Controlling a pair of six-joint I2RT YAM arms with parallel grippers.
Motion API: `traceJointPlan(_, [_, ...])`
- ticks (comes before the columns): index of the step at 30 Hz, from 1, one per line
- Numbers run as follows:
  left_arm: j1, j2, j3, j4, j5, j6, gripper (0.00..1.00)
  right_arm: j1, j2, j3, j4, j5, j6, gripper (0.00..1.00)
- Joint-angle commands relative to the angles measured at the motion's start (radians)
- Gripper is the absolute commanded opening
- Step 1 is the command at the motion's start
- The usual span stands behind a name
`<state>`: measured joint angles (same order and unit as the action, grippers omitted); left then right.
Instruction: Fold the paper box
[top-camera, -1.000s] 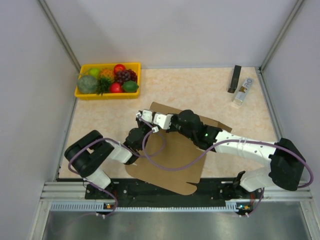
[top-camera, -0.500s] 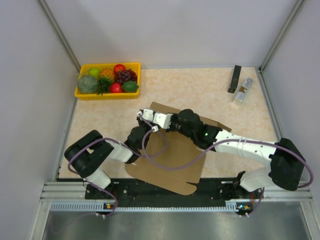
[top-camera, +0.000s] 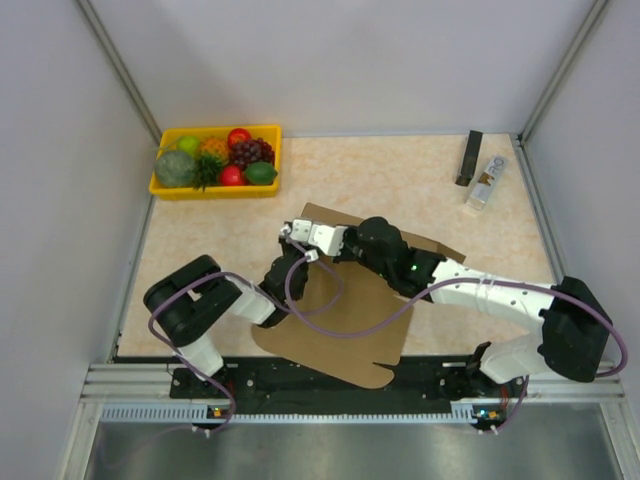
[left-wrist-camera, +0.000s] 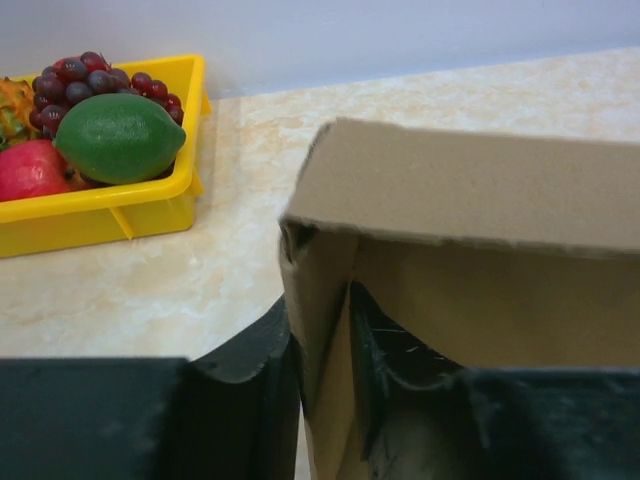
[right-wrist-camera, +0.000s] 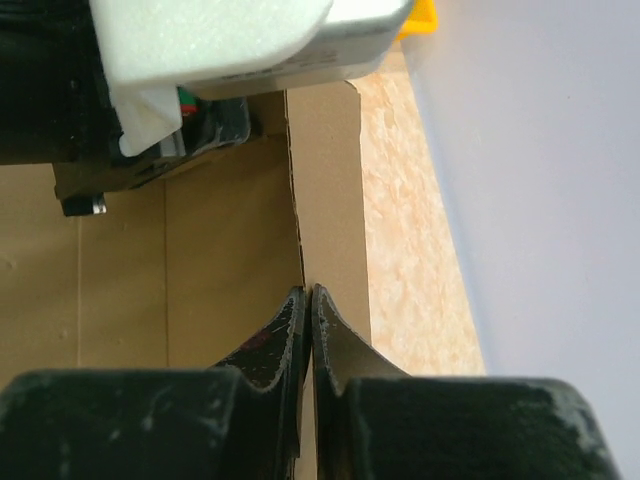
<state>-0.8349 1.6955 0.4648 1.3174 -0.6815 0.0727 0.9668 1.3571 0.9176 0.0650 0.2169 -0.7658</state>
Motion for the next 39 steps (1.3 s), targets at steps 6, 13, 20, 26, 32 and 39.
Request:
traceJointPlan(6, [-0.010, 0.039, -0.130, 0.128, 0.099, -0.002, 0.37, 0.029, -0.009, -0.002, 0.007, -0.122, 0.023, 0.00])
traceJointPlan(13, [-0.009, 0.053, -0.089, 0.135, 0.017, 0.065, 0.25, 0.030, -0.012, -0.005, 0.012, -0.137, 0.031, 0.00])
traceJointPlan(20, [-0.010, 0.079, -0.058, 0.169, -0.018, 0.046, 0.42, 0.032, -0.018, -0.003, 0.001, -0.136, 0.033, 0.00])
traceJointPlan(26, [-0.010, 0.067, 0.010, 0.013, -0.142, 0.019, 0.00, 0.036, -0.019, -0.002, -0.004, -0.137, 0.033, 0.00])
traceJointPlan(32, [-0.012, 0.079, 0.014, 0.069, -0.219, 0.036, 0.00, 0.047, -0.016, -0.014, 0.005, -0.137, 0.042, 0.00])
traceJointPlan(39, [-0.010, 0.053, -0.032, 0.077, -0.058, -0.020, 0.00, 0.058, -0.035, -0.022, 0.019, -0.122, 0.089, 0.18])
